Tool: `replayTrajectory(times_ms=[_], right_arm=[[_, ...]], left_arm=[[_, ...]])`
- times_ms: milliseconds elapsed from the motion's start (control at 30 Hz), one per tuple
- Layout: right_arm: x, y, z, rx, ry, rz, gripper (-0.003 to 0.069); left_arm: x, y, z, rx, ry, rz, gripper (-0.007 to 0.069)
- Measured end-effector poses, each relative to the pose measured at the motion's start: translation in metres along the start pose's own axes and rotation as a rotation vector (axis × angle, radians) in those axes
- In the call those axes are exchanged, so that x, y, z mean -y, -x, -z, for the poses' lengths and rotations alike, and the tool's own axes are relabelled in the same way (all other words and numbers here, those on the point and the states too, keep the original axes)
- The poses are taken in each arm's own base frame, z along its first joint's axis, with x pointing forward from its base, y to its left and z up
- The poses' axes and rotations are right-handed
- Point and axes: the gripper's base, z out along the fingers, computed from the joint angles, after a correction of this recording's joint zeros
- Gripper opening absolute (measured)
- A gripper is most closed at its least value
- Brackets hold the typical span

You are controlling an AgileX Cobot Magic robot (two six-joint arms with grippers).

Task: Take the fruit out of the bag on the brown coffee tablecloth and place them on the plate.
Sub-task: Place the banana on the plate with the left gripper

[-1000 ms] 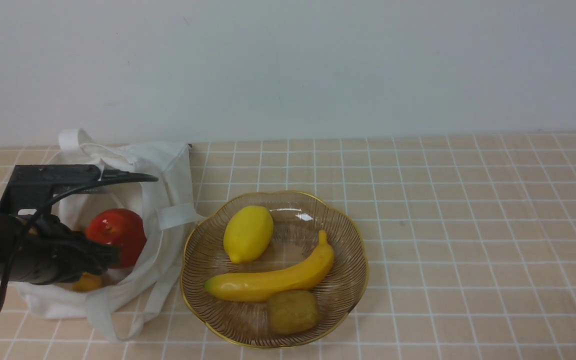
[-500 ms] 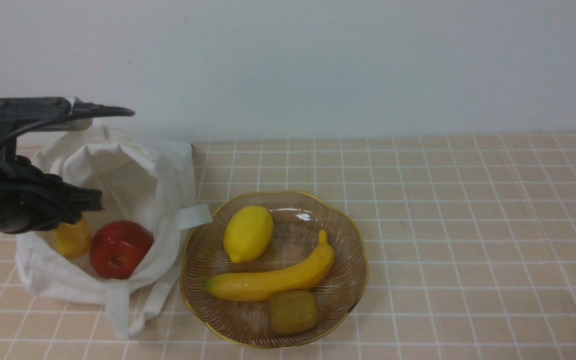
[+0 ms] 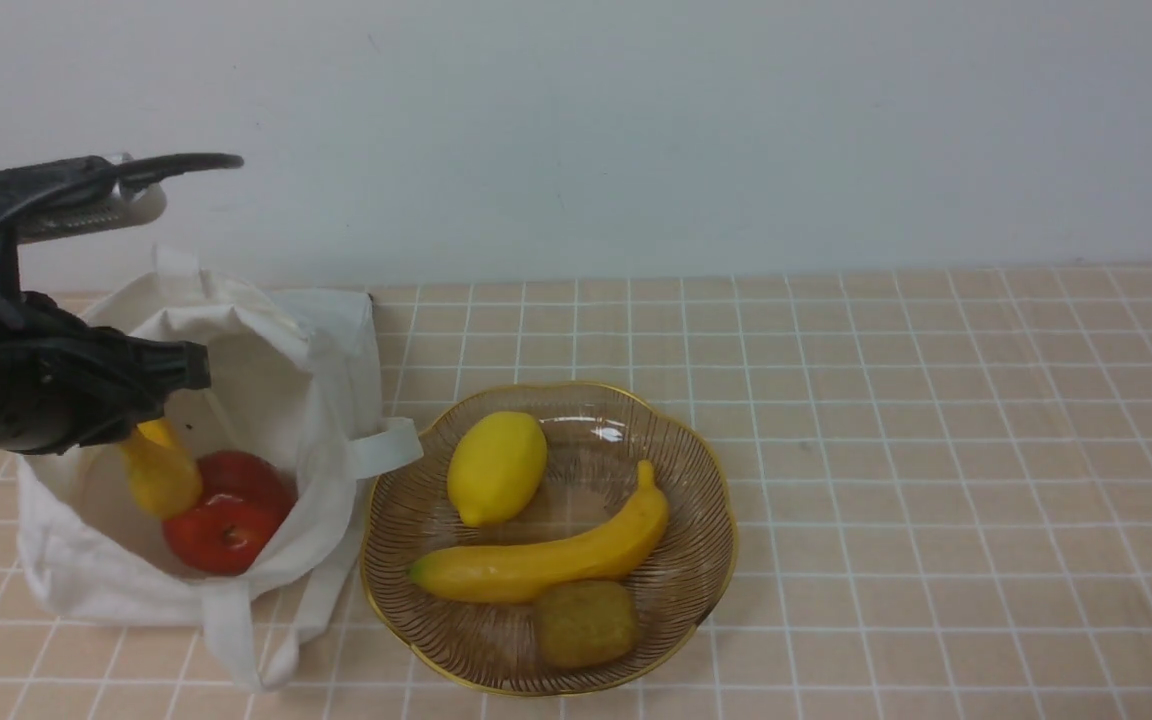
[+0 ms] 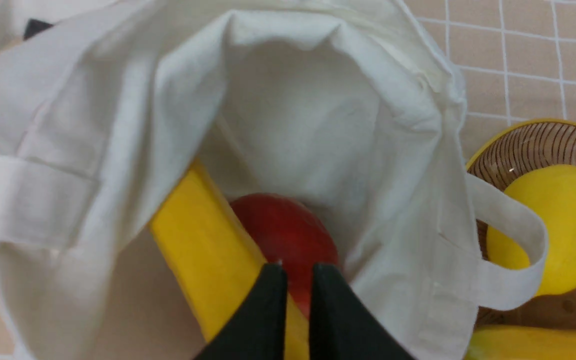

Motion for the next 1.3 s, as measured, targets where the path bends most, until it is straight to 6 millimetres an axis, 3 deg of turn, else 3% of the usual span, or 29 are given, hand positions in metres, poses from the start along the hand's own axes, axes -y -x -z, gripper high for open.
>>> replayTrajectory(times_ms=[167, 333, 800, 967, 1033, 1167, 1300], right_arm=[[0.0, 0.0, 0.0, 0.0, 0.0, 0.0, -0.0015], [0.0, 0.0, 0.0, 0.0, 0.0, 0.0, -0.0015], [0.0, 0.0, 0.0, 0.0, 0.0, 0.0, -0.0015], [0.0, 0.0, 0.0, 0.0, 0.0, 0.0, -0.0015], [0.0, 0.0, 0.0, 0.0, 0.0, 0.0, -0.0015], [0.0, 0.0, 0.0, 0.0, 0.0, 0.0, -0.0015], [0.0, 0.0, 0.0, 0.0, 0.0, 0.001, -0.0015]], left_arm=[[0.002, 0.0, -0.015, -0.023, -0.029, 0.025, 0.0034], [0.007, 0.001, -0.013, -0.004, -0.087, 0.042, 0.0034], [0.027, -0.002, 0.031, -0.002, -0.288, 0.145, 0.0034], [0.048, -0.006, 0.049, -0.003, -0.46, 0.103, 0.0034], [0.066, -0.009, 0.052, 0.017, -0.556, 0.001, 0.0034], [0.091, -0.015, 0.041, 0.015, -0.664, -0.141, 0.0034], [0.114, -0.023, 0.015, 0.005, -0.718, -0.224, 0.0034]])
